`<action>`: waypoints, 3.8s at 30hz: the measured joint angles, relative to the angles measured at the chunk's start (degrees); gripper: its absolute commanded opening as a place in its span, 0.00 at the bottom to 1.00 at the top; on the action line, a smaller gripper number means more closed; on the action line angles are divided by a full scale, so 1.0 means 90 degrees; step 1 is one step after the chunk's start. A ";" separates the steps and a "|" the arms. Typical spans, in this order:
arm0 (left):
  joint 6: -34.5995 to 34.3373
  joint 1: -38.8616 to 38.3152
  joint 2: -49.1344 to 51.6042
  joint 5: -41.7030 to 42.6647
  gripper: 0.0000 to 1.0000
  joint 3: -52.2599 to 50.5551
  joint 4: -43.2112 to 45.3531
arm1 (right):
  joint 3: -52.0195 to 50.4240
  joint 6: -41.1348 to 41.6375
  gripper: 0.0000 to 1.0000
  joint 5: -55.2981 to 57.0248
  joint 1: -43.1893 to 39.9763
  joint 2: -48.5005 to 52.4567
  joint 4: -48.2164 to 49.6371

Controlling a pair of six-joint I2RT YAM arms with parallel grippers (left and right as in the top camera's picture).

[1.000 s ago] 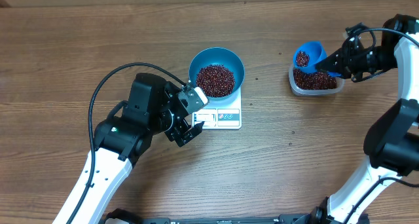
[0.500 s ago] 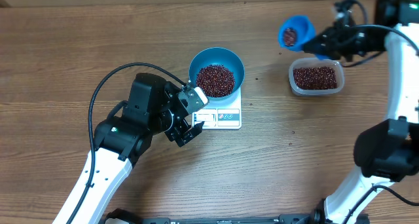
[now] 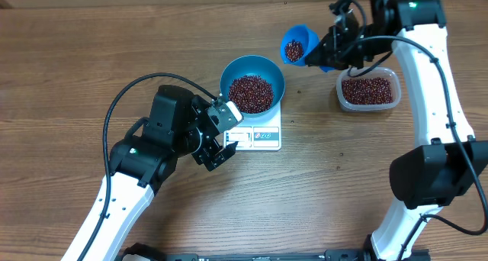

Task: Scoop item into bowl and weigh 150g on scale
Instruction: 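Carry the filled scoop with the right gripper over the teal bowl, then tilt the scoop with the right gripper to pour beans into the bowl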

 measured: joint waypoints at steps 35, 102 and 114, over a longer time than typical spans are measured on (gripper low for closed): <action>0.0000 0.0000 0.0000 0.0000 1.00 0.0000 0.0000 | 0.0000 0.1656 0.04 0.3507 0.2373 0.0000 0.0197; 0.0000 0.0000 0.0000 0.0000 1.00 0.0000 0.0000 | 0.0000 0.2178 0.04 0.5357 0.3152 0.0000 -0.0049; 0.0000 0.0000 0.0000 0.0000 1.00 0.0000 0.0000 | 0.0000 0.2181 0.04 0.5360 0.3152 0.0000 -0.0053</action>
